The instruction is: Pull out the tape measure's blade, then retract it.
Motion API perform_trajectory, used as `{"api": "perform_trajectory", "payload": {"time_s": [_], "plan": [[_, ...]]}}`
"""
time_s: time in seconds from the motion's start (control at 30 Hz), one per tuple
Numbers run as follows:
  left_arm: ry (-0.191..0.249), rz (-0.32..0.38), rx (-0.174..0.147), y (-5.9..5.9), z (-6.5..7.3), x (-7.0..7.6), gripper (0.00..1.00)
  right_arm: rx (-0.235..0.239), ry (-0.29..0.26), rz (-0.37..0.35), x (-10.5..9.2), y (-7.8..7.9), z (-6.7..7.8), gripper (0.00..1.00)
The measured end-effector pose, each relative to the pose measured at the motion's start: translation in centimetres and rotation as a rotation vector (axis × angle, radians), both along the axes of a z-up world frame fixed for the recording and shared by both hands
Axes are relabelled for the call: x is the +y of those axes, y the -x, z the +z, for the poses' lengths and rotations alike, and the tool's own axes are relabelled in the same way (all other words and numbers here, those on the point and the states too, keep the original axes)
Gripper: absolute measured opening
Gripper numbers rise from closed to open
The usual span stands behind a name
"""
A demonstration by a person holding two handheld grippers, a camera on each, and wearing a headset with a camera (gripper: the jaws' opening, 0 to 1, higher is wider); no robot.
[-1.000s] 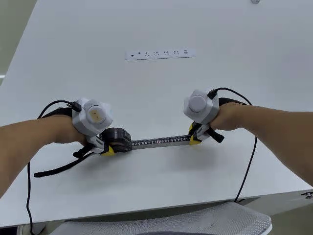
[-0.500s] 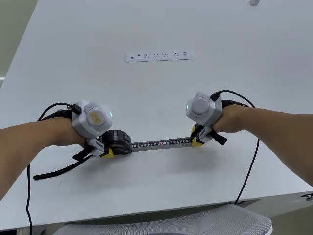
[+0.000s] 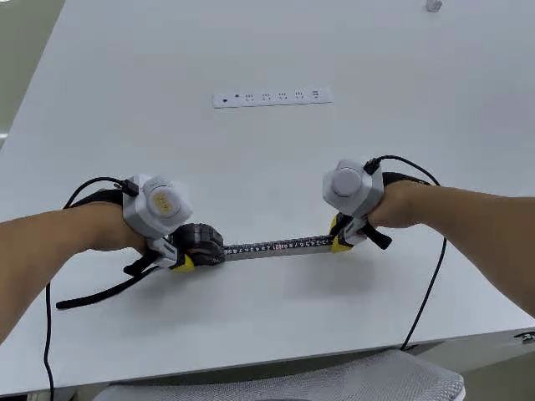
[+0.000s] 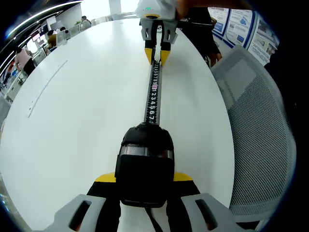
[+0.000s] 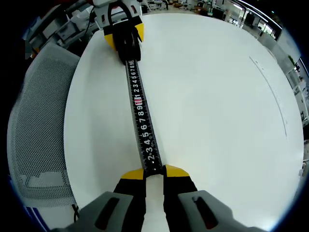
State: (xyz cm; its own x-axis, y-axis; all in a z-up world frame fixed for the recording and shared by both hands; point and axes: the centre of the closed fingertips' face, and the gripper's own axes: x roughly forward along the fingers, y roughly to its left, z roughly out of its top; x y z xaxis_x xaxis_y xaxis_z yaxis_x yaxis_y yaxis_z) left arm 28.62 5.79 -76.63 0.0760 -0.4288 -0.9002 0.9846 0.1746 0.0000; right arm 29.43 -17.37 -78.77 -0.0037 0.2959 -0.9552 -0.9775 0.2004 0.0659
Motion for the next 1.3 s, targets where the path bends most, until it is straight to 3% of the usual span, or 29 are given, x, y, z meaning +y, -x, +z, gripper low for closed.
{"api": "perform_trajectory", "payload": {"time_s": [1.3], "plan": [[-0.005,0.003,0.0,-0.1,-0.2,0.0,0.33,-0.007,0.017,-0.009,-1.8,0.5,0.3,0.11]]}}
